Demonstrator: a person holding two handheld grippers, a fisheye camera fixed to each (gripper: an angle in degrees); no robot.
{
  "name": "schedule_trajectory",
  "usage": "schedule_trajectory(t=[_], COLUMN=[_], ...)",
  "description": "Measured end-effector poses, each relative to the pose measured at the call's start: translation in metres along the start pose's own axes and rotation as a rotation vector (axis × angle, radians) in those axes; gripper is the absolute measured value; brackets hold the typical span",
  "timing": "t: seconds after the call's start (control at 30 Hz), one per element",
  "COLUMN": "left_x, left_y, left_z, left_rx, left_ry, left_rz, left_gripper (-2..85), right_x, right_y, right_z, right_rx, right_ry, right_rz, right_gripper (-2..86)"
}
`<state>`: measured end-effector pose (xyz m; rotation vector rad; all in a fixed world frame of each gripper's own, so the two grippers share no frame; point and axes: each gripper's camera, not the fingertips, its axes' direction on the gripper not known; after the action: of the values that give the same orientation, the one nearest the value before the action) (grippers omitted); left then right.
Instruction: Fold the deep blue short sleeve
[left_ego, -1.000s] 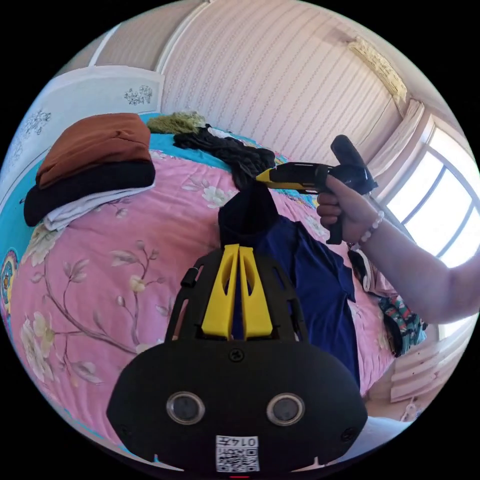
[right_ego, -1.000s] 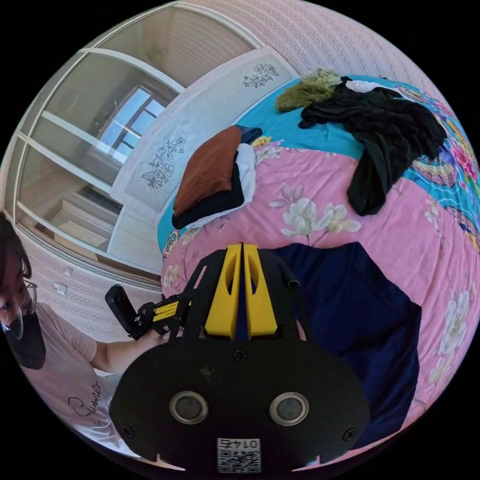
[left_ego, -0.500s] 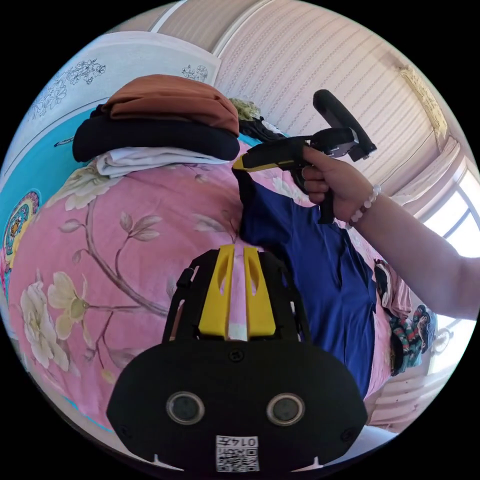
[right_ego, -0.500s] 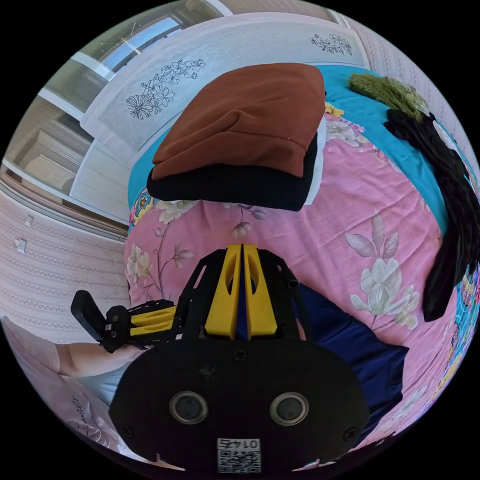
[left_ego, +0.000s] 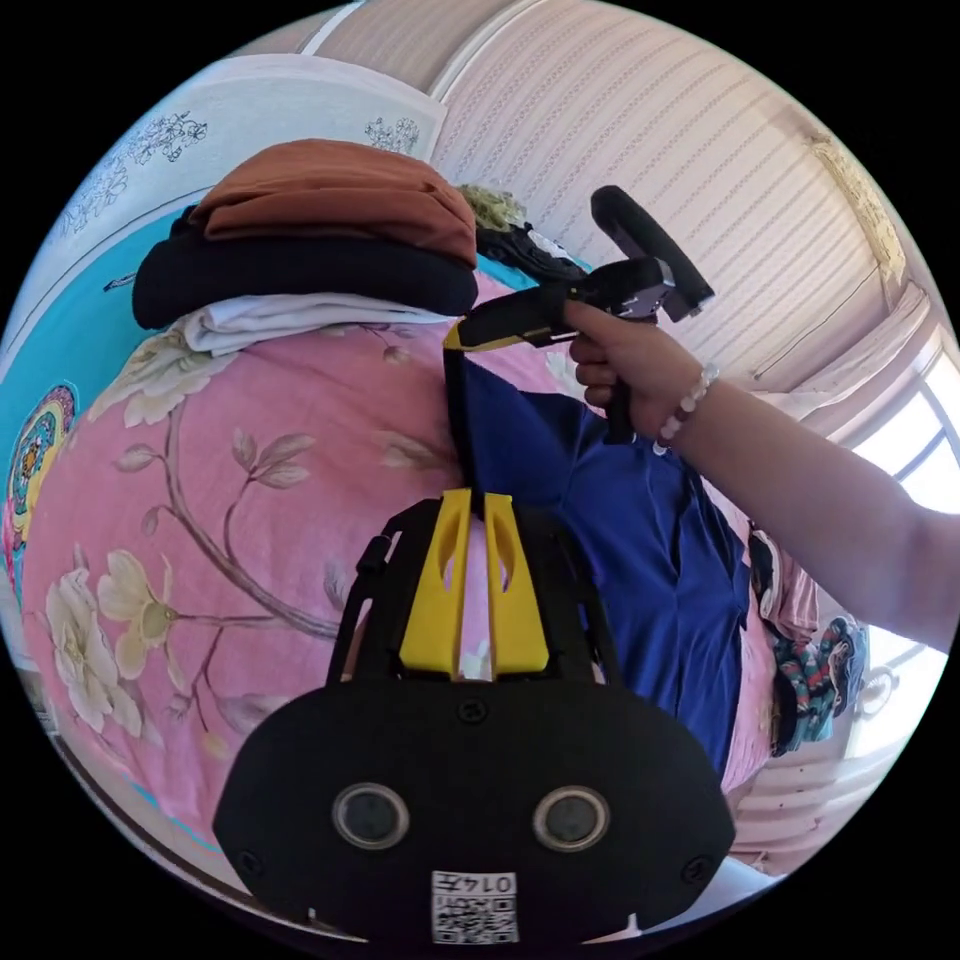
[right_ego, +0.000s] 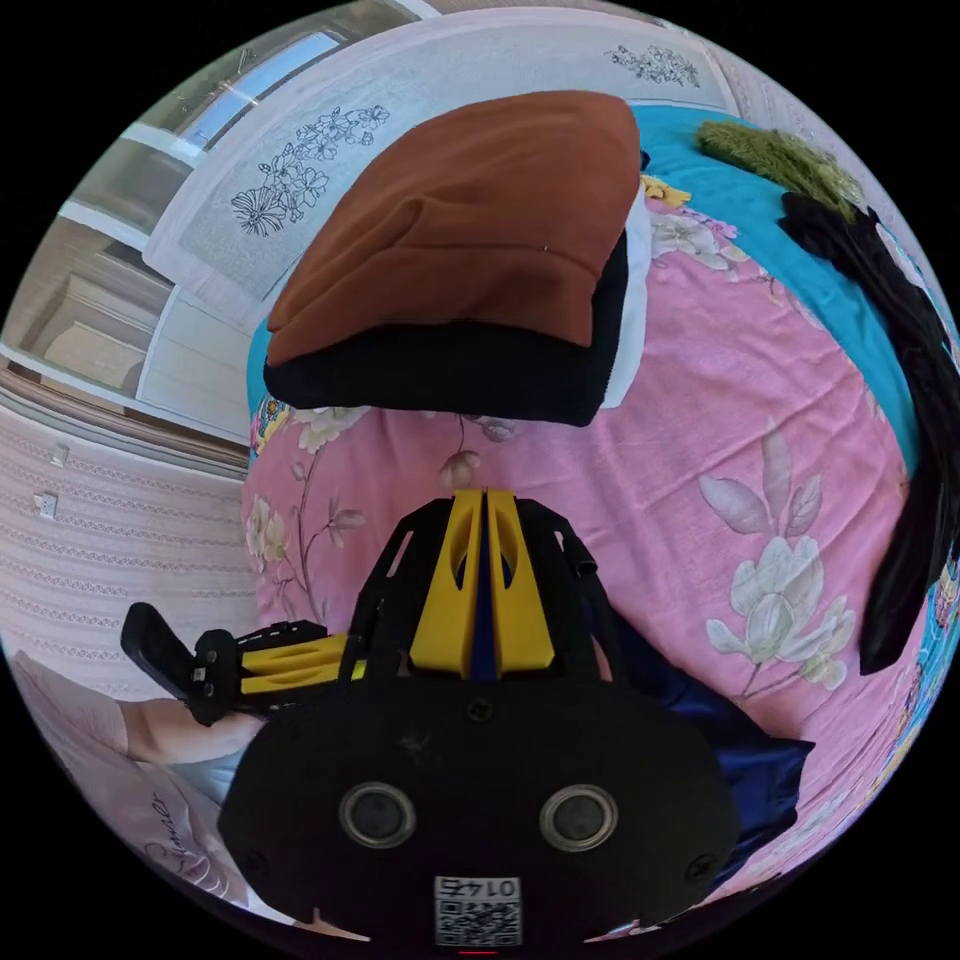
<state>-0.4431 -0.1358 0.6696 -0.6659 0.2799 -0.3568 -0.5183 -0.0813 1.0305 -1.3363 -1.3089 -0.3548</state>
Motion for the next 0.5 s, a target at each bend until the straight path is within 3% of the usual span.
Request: schedule_trajectory(t=[0.17, 0.3, 0.5], left_x=[-0.005, -0.009, -0.009], left_y=[0.002, 0.001, -0.002], left_z=[0.012, -0.004, 0.015], left_rx=[0.007, 0.034, 0.018], left_ry=[-0.001, 0.008, 0.075], left_rz=[-0.032, -0.085, -0.134], left_gripper=[3.2, 5.1, 6.4], right_x=[0.007, 0.002, 0.002], right_y=[-0.002, 0.020, 0.043], right_z=[0.008, -0.040, -0.023], right_rx=[-0.027, 0.114, 0.061], right_ry=[-0.004, -0.019, -0.016], right_rz=[0.049, 0.002, 0.052], right_gripper=[1.1, 2.6, 6.9])
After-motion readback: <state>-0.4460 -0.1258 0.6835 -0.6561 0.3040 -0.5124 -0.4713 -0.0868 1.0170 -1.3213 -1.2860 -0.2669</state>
